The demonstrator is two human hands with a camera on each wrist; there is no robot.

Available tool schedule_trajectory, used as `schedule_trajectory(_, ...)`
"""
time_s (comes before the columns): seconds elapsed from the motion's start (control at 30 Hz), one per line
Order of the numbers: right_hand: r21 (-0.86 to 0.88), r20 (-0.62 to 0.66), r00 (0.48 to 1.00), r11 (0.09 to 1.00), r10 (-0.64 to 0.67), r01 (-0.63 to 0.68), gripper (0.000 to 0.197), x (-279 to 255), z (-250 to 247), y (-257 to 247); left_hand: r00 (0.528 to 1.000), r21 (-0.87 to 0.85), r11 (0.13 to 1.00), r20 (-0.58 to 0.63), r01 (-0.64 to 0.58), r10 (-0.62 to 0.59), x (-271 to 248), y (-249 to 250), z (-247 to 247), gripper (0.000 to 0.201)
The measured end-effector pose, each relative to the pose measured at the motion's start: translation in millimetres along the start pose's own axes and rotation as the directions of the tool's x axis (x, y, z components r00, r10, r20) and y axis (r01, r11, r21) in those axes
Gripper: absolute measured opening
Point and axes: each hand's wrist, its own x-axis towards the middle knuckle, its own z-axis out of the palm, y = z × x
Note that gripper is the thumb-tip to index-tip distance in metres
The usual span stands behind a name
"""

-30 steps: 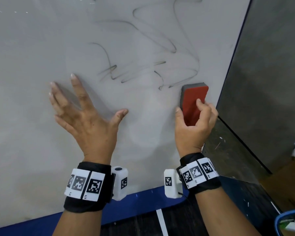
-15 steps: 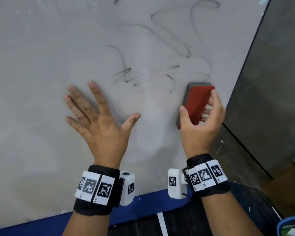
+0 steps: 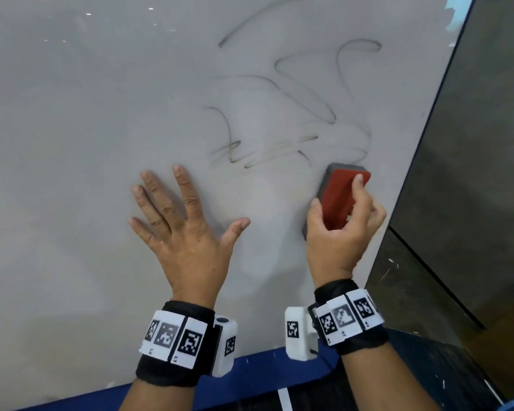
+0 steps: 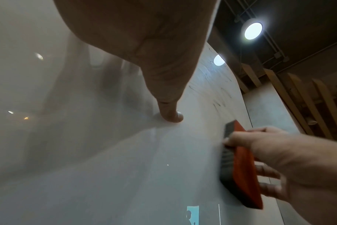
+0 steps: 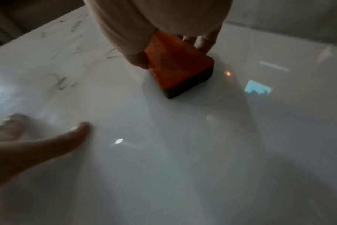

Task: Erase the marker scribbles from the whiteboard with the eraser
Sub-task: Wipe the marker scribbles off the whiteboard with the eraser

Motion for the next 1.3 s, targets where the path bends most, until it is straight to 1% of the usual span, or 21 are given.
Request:
schedule_trajectory(0.07,-0.01,0.122,0.987,0.995,-0.101,0.103,0.066,-23.0,10.3,-17.0,1.0,0.008,1.0,0.0,-0.002,0.002,0.0,0.8,-0.4,0.123)
schedule_trajectory(0.17,-0.03,0.319,0.899,0.945,-0.3,0.326,0.064,-37.5,10.3,-22.5,1.0,0.012,1.0,-0.002,-0.007,0.007,-1.2,-0.9,-1.3,0.123)
schedule_trajectory(0.2,-0.045,0.299,0.907,0.945,-0.297,0.324,0.064,-29.9,7.4,-18.1,1.0,0.015,1.0,-0.006,-0.012,0.012,-1.8,-3.0,-1.9,0.123)
schedule_trajectory(0.27,-0.061,0.152,0.971,0.979,-0.185,0.196,0.064,-9.1,0.0,-6.2,1.0,0.043,0.999,-0.014,-0.022,0.022,-2.9,-7.3,-3.0,0.122)
schedule_trajectory(0.33,-0.009,0.013,0.997,0.997,-0.072,0.072,0.064,6.7,-2.5,0.6,1.0,0.082,0.997,-0.02,-0.015,0.017,-3.5,-10.7,-5.1,0.123)
schedule_trajectory(0.43,0.037,0.023,1.0,0.999,0.001,-0.002,0.066,-6.9,12.1,-18.9,1.0,0.079,0.997,-0.021,-0.003,0.005,-2.3,-11.2,-8.4,0.125)
schedule_trajectory(0.5,0.034,0.173,0.975,0.99,-0.137,0.133,0.064,-31.5,22.8,-36.7,1.0,0.037,0.999,-0.016,0.014,-0.013,-0.2,-9.3,-9.8,0.128)
schedule_trajectory(0.57,0.013,0.325,0.899,0.951,-0.295,0.308,0.063,-42.0,23.6,-41.5,0.999,-0.005,0.999,-0.002,0.034,-0.034,1.6,-7.6,-11.0,0.13)
schedule_trajectory(0.63,-0.011,0.314,0.88,0.926,-0.356,0.378,0.063,-26.8,17.1,-32.7,0.999,-0.014,0.999,0.007,0.035,-0.035,2.8,-9.2,-12.6,0.131)
schedule_trajectory(0.73,-0.026,0.074,0.982,0.984,-0.175,0.177,0.063,1.6,6.2,-12.1,0.999,-0.009,1.0,0.028,0.019,-0.019,2.9,-11.9,-12.2,0.128)
schedule_trajectory(0.77,-0.006,0.008,0.995,0.995,-0.098,0.098,0.063,4.3,7.9,-10.6,0.999,-0.005,1.0,0.032,0.019,-0.019,2.8,-12.9,-12.3,0.127)
schedule_trajectory(0.83,0.008,-0.007,0.999,0.999,-0.032,0.033,0.063,-5.2,17.5,-21.4,0.999,0.005,1.0,0.034,0.016,-0.016,2.3,-13.0,-11.0,0.126)
schedule_trajectory(0.87,0.013,0.047,0.997,0.998,-0.065,0.065,0.063,-16.2,23.4,-31.5,0.999,0.011,1.0,0.032,0.012,-0.012,1.9,-13.6,-10.3,0.125)
schedule_trajectory(0.9,0.02,0.133,0.981,0.99,-0.142,0.141,0.063,-28.0,27.7,-41.6,1.0,0.013,1.0,0.03,0.009,-0.009,1.8,-14.0,-9.8,0.125)
schedule_trajectory(0.97,0.019,0.324,0.889,0.942,-0.323,0.335,0.063,-44.0,30.2,-52.7,1.0,0.009,1.0,0.026,0.006,-0.006,1.5,-14.4,-9.5,0.126)
schedule_trajectory(1.0,0.016,0.374,0.842,0.911,-0.388,0.413,0.063,-41.8,28.5,-53.0,1.0,0.003,1.0,0.023,0.002,-0.002,1.2,-14.8,-9.5,0.125)
schedule_trajectory(1.03,0.009,0.376,0.824,0.891,-0.423,0.454,0.062,-34.0,26.0,-50.3,1.0,-0.002,1.0,0.02,-0.002,0.002,0.9,-15.2,-9.6,0.124)
schedule_trajectory(1.1,-0.018,0.274,0.877,0.909,-0.395,0.416,0.061,-15.9,18.7,-37.9,1.0,0.006,1.0,0.017,-0.003,0.003,0.9,-16.0,-9.5,0.124)
schedule_trajectory(1.2,0.001,0.066,0.976,0.979,-0.206,0.206,0.062,-1.2,17.8,-26.5,1.0,0.034,0.999,0.026,0.004,-0.005,0.3,-17.2,-9.4,0.125)
schedule_trajectory(1.27,0.023,0.045,0.988,0.989,-0.145,0.144,0.063,-15.4,30.0,-38.3,1.0,0.048,0.999,0.027,-0.003,0.002,-0.4,-17.9,-10.0,0.126)
schedule_trajectory(1.3,0.037,0.088,0.982,0.986,-0.168,0.165,0.062,-26.5,35.7,-48.7,1.0,0.051,0.999,0.026,-0.01,0.009,-1.0,-18.4,-10.2,0.125)
